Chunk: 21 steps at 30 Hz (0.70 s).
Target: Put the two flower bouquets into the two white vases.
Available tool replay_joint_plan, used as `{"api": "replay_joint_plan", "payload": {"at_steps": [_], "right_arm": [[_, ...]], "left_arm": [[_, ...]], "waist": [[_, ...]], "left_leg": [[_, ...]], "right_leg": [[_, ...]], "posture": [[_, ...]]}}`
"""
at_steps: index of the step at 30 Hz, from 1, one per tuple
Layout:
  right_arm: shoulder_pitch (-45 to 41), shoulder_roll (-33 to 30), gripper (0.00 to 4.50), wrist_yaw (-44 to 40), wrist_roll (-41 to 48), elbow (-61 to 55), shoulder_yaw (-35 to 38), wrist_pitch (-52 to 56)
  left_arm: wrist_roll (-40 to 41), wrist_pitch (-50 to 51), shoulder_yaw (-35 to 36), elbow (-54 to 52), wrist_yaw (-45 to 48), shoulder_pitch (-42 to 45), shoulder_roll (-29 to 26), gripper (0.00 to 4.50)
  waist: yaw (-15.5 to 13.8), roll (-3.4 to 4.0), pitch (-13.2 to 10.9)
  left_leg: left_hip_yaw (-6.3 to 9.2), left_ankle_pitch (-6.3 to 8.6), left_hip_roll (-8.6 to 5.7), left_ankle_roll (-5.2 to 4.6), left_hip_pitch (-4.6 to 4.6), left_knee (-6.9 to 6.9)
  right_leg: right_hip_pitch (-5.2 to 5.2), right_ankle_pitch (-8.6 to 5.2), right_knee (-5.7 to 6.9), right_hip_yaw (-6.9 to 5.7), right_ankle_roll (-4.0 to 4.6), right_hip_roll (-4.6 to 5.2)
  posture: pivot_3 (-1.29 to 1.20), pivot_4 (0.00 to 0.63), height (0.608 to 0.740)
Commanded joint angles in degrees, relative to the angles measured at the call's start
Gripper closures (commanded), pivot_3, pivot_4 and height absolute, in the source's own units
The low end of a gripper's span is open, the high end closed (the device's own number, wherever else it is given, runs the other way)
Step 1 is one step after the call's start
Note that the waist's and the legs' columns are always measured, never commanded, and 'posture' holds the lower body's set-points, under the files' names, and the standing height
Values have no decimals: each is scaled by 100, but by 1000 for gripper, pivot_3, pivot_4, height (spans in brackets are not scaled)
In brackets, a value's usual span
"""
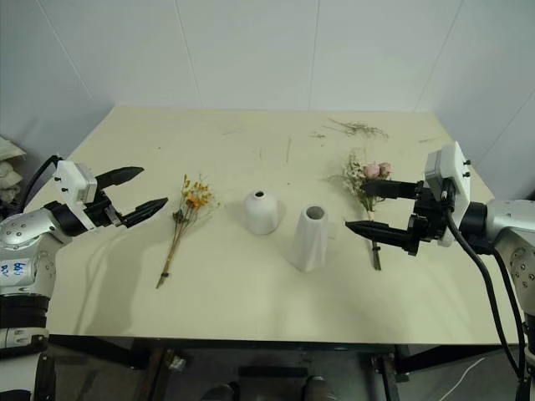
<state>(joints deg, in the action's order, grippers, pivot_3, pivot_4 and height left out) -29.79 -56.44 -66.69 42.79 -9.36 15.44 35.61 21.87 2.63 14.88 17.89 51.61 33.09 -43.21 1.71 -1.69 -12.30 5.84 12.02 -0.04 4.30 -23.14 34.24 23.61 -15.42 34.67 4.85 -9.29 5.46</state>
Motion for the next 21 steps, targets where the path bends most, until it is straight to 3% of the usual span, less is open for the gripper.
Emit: {"api": "replay_joint_plan", "payload": {"at_steps": [1,10,14,21], "right_arm": [[-281,-176,0,-524,-49,229,78,-402],[-511,-34,0,-687,-60,565,39,-453],[-469,61,0,-632,-90,543,5,-471],[-498,150,0,-644,-124,619,-87,-501]], "left_arm": [[20,538,92,-698,-572,13,29,9],[-131,2311,-124,-1838,-1609,27,-12,9],[-342,4944,-677,-2185,-2457,730,-155,9],[-357,7385,-768,-2379,-3159,1591,136,9]], "waist": [[-2,0,0],[4,0,0],[-4,-7,-4],[24,-8,-5]], "left_leg": [[0,0,0,0,0,0],[0,1,0,1,1,0],[1,0,-2,1,0,7],[2,1,-5,2,-3,12]], "right_leg": [[0,0,0,0,0,0],[0,0,3,0,0,-1],[-1,0,7,0,-1,-2],[0,-2,11,3,-7,-1]], "posture": [[0,150,740],[0,150,740],[0,150,740],[0,150,740]]}}
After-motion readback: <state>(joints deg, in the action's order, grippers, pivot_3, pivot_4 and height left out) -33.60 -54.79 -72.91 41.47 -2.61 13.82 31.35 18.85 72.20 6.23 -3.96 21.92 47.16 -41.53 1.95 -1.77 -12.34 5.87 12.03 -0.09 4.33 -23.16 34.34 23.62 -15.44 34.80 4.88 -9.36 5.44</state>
